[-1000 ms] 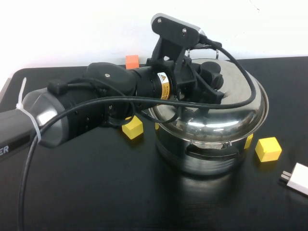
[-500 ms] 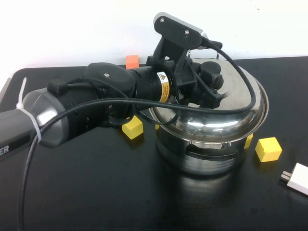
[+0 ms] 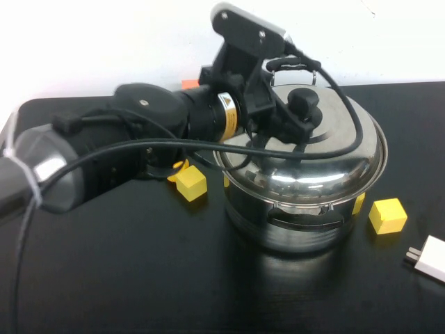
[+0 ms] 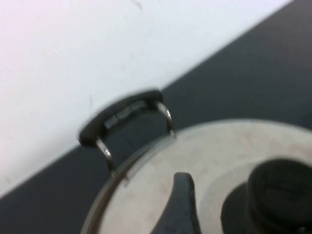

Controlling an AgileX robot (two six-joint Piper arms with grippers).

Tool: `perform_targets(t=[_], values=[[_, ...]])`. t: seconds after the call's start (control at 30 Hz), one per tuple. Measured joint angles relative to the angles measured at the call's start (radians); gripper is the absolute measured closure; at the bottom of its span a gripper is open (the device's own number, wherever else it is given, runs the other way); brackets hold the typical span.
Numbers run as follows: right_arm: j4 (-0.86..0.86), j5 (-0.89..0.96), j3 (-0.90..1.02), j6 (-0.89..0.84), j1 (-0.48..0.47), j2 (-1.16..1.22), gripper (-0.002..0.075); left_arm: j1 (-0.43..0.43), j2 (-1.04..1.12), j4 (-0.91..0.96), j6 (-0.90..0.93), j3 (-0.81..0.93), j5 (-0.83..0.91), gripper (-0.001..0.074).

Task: Cover the pot

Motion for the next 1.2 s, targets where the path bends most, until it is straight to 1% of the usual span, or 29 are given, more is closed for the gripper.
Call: perform_targets(t=[0.37,0.43,0.53,0.6,0.7,0.77,0.8,0.9,1.0,1.13,1.2], values=[[0.0,0.0,0.0,0.0,0.0,0.0,0.0728,0.0,-0.151,0.0,0.023,0.0,0.029,0.0173],[0.0,0.0,0.0,0.0,0.0,0.0,0.0728,0.0,-0.185,0.0,0.028,0.0,0.04,0.0184],[0.0,0.0,0.0,0.0,0.0,0.0,0.0728,0.0,-0.241,0.0,0.039,0.0,0.07,0.0258],[0.0,0.0,0.0,0.0,0.0,0.0,0.0728,0.0,-0.286,0.0,0.041,0.0,0.096,0.0358],[0.0,0.0,0.0,0.0,0.0,0.0,0.0728,0.0,-0.357,0.0,0.043,0.0,0.123,0.057],[0.0,0.0,0.0,0.0,0.0,0.0,0.0728,0.0,-0.413,0.0,0.043,0.0,0.126,0.0659],[0.0,0.0,0.0,0.0,0.0,0.0,0.0728,0.0,-0.443,0.0,0.043,0.0,0.129,0.0685],[0.0,0.0,0.0,0.0,0.0,0.0,0.0728,0.0,-0.528,0.0,0.039,0.002,0.129,0.072],[0.0,0.0,0.0,0.0,0.0,0.0,0.0728,0.0,-0.615,0.0,0.051,0.036,0.158,0.073],[0.0,0.0,0.0,0.0,0.0,0.0,0.0728,0.0,-0.754,-0.017,0.064,0.131,0.236,0.0734],[0.0,0.0,0.0,0.0,0.0,0.0,0.0728,0.0,-0.833,-0.031,0.064,0.21,0.252,0.0735]])
